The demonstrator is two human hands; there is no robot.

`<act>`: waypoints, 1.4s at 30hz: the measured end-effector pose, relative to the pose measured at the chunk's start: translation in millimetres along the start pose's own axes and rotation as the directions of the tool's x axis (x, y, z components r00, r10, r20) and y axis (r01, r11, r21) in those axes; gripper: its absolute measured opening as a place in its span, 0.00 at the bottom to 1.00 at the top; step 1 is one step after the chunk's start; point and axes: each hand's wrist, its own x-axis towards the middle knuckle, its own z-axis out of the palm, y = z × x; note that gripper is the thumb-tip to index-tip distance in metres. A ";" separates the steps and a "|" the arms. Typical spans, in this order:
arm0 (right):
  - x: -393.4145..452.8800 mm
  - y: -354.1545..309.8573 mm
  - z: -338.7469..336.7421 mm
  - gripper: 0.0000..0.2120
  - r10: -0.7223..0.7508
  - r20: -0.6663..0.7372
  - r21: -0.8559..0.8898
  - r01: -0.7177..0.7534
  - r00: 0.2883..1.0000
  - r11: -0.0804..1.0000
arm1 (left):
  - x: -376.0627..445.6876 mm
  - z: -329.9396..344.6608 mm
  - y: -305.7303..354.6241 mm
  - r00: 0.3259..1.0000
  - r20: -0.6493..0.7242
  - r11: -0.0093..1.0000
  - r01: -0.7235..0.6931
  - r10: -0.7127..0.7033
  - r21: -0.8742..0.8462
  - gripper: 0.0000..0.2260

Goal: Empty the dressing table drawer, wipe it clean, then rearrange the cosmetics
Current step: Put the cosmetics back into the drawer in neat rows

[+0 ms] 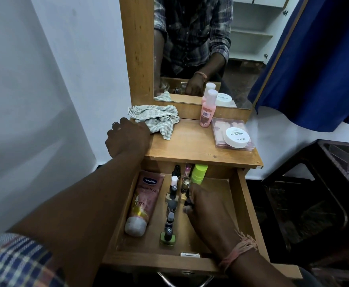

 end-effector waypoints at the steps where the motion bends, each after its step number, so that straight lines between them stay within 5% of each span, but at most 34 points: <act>1: -0.7 -0.2 -0.5 0.14 0.000 0.001 0.012 0.000 1.000 1.000 | -0.6 -0.6 0.1 1.000 0.000 1.000 -0.001 0.001 -0.002 0.25; 13: -6.4 4.4 -2.8 0.17 0.105 -0.034 0.125 -0.100 0.994 0.987 | 0.3 -1.7 0.5 1.000 0.004 1.000 0.006 -0.006 -0.010 0.25; 21: 39.2 -17.6 -61.5 0.24 0.064 -0.470 0.136 0.000 0.880 0.991 | 1.5 1.0 0.7 1.000 0.006 1.000 0.009 -0.009 0.000 0.25; 25: 113.4 -16.8 -88.0 0.13 0.111 -0.576 0.172 -0.013 0.810 0.985 | 1.4 1.1 1.1 1.000 -0.004 1.000 0.011 -0.011 -0.007 0.24; 27: 145.6 -14.2 -99.2 0.19 0.128 -0.617 0.159 -0.036 0.777 0.987 | 1.3 1.8 0.2 1.000 -0.012 1.000 0.007 -0.008 -0.015 0.24; 31: 186.0 -6.8 -103.6 0.24 0.195 -0.609 0.186 -0.101 0.769 0.977 | 2.6 3.7 -1.2 1.000 -0.024 1.000 0.005 -0.005 -0.017 0.24; 35: 189.9 0.1 -97.7 0.17 0.173 -0.638 0.152 -0.098 0.750 0.984 | 2.9 4.4 0.1 1.000 -0.018 1.000 0.002 -0.002 -0.024 0.23; 42: 103.7 -14.9 -110.4 0.11 0.054 -0.661 0.173 0.082 0.748 0.981 | 2.7 1.0 0.7 1.000 0.004 1.000 0.010 -0.010 -0.008 0.24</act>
